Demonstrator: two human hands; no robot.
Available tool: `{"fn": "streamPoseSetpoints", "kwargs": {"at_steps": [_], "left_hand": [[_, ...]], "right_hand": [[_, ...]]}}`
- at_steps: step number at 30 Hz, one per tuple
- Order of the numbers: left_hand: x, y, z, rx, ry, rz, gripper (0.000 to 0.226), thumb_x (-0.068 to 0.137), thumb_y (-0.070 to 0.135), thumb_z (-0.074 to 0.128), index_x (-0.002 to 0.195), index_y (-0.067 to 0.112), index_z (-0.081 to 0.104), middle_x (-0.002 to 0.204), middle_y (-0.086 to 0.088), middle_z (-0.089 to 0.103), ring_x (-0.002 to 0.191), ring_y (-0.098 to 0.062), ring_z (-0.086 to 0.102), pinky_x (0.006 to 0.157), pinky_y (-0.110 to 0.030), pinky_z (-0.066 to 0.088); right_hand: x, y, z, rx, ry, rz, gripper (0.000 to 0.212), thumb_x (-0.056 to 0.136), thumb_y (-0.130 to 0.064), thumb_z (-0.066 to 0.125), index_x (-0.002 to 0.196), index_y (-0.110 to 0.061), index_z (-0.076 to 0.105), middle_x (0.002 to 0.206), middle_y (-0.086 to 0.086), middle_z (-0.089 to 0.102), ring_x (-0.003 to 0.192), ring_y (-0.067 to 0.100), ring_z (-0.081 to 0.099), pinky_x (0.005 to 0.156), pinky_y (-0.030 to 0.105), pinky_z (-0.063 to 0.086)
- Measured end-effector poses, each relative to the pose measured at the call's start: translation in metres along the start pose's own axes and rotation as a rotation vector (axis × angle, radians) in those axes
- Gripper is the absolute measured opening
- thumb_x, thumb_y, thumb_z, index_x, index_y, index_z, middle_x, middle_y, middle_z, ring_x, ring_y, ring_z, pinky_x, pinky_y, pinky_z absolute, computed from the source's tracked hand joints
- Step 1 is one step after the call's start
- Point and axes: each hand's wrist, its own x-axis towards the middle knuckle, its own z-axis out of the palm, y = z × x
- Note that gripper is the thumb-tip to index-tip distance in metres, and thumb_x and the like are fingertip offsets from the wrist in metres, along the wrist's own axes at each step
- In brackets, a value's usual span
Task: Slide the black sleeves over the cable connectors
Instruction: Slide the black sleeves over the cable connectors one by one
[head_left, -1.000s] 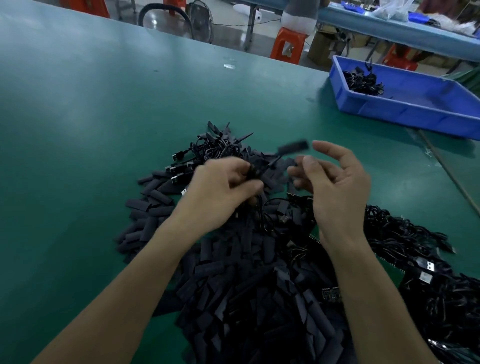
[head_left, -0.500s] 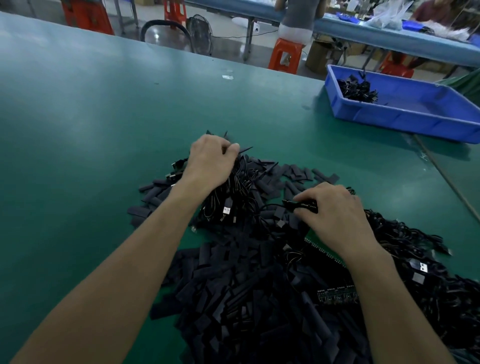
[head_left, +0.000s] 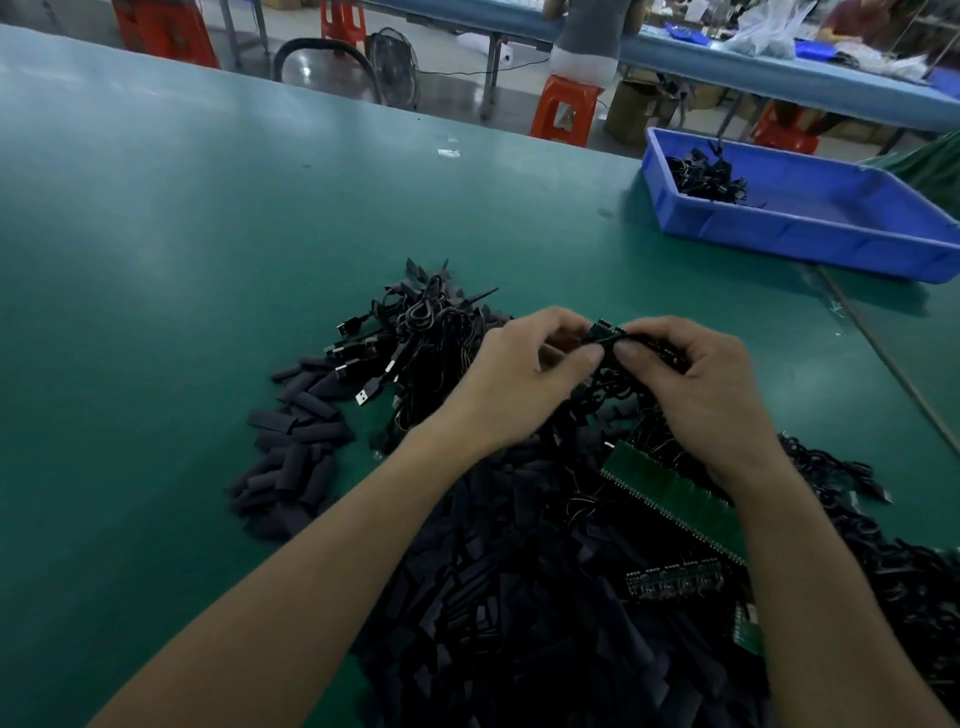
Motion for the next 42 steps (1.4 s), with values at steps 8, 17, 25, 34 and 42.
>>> {"fn": "streamPoseSetpoints", "kwargs": {"at_steps": [8, 17, 25, 34, 42], "left_hand": [[-0.003, -0.012, -0.001, 0.057, -0.020, -0.001, 0.001, 0.094, 0.019, 0.070, 0.094, 0.020, 0.070, 0.074, 0.017, 0.064, 0.063, 0.006, 0.058, 0.062, -0.007, 0.042], [-0.001, -0.012, -0.004, 0.131, 0.004, -0.013, 0.003, 0.095, 0.024, 0.069, 0.093, 0.023, 0.071, 0.079, 0.015, 0.069, 0.067, 0.005, 0.059, 0.067, -0.013, 0.046], [-0.008, -0.013, -0.004, 0.152, 0.064, -0.030, 0.007, 0.093, 0.024, 0.072, 0.087, 0.024, 0.068, 0.071, 0.016, 0.065, 0.065, 0.003, 0.059, 0.064, -0.014, 0.046], [-0.014, -0.014, 0.004, 0.141, 0.161, -0.087, 0.012, 0.095, 0.026, 0.069, 0.085, 0.025, 0.063, 0.066, 0.017, 0.061, 0.061, 0.007, 0.058, 0.055, -0.007, 0.040], [-0.005, -0.020, 0.002, -0.185, 0.199, -0.313, 0.020, 0.089, 0.013, 0.074, 0.074, 0.025, 0.071, 0.075, -0.002, 0.076, 0.068, -0.012, 0.069, 0.074, -0.032, 0.058]], "right_hand": [[-0.005, 0.005, 0.000, -0.194, 0.003, 0.010, 0.020, 0.085, -0.032, 0.077, 0.077, -0.044, 0.063, 0.090, -0.017, 0.064, 0.090, 0.000, 0.058, 0.070, 0.007, 0.038], [-0.006, 0.013, -0.009, -0.197, 0.000, -0.071, 0.021, 0.084, -0.035, 0.078, 0.079, -0.032, 0.058, 0.075, -0.008, 0.060, 0.070, 0.004, 0.056, 0.061, 0.011, 0.041], [-0.001, 0.004, -0.005, -0.285, -0.036, -0.091, 0.023, 0.087, -0.028, 0.075, 0.079, -0.023, 0.054, 0.083, -0.003, 0.059, 0.079, 0.003, 0.053, 0.065, 0.009, 0.039], [0.002, -0.024, -0.004, -0.295, 0.107, -0.145, 0.024, 0.088, -0.036, 0.074, 0.079, -0.023, 0.057, 0.064, -0.003, 0.059, 0.057, 0.014, 0.059, 0.055, 0.032, 0.050], [-0.017, -0.037, 0.020, -0.286, -0.638, 0.002, 0.015, 0.090, -0.035, 0.068, 0.100, -0.026, 0.076, 0.082, -0.015, 0.073, 0.076, -0.003, 0.066, 0.071, 0.020, 0.049]]}}
